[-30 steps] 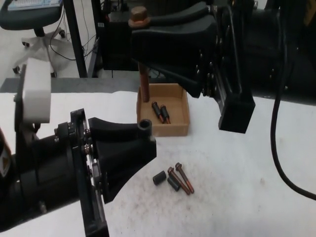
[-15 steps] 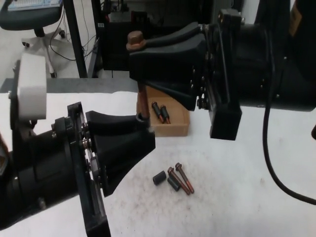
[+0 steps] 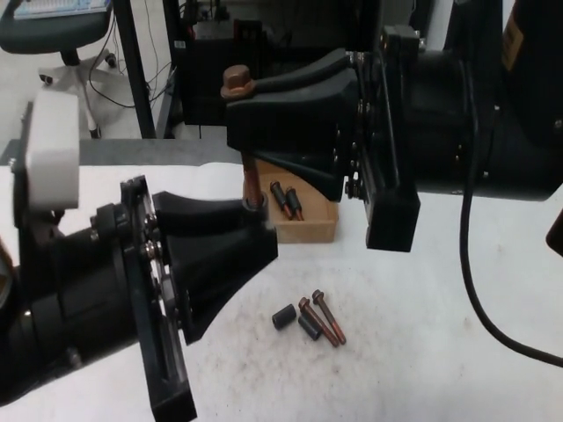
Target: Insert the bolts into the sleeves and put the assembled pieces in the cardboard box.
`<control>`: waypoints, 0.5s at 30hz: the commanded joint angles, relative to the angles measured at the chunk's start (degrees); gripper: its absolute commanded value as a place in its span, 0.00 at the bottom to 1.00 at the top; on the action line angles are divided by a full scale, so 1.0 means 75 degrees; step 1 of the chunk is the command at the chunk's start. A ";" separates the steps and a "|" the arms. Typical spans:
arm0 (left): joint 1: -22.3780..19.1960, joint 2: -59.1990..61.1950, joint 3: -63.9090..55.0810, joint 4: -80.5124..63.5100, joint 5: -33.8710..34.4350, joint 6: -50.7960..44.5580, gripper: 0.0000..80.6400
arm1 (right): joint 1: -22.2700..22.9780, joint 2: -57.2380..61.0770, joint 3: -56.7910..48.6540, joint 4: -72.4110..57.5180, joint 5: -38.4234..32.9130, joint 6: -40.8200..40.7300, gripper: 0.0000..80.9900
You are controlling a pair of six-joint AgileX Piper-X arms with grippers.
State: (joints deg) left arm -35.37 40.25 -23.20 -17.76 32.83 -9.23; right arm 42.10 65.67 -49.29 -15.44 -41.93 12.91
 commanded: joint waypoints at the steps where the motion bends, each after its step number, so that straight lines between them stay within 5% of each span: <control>1: -0.0022 -0.0009 -0.0099 -0.0601 0.0026 -0.0030 0.00 | 0.0002 -0.0017 -0.0015 -0.0029 -0.0004 -0.0009 0.01; 15: -0.0022 -0.0027 -0.0099 -0.0813 -0.0117 -0.0544 0.00 | 0.0002 -0.0021 -0.0015 0.0024 -0.0061 -0.0009 0.01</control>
State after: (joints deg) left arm -35.37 40.41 -23.20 -21.04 32.27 -13.25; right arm 42.10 65.53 -49.29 -16.26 -42.42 12.91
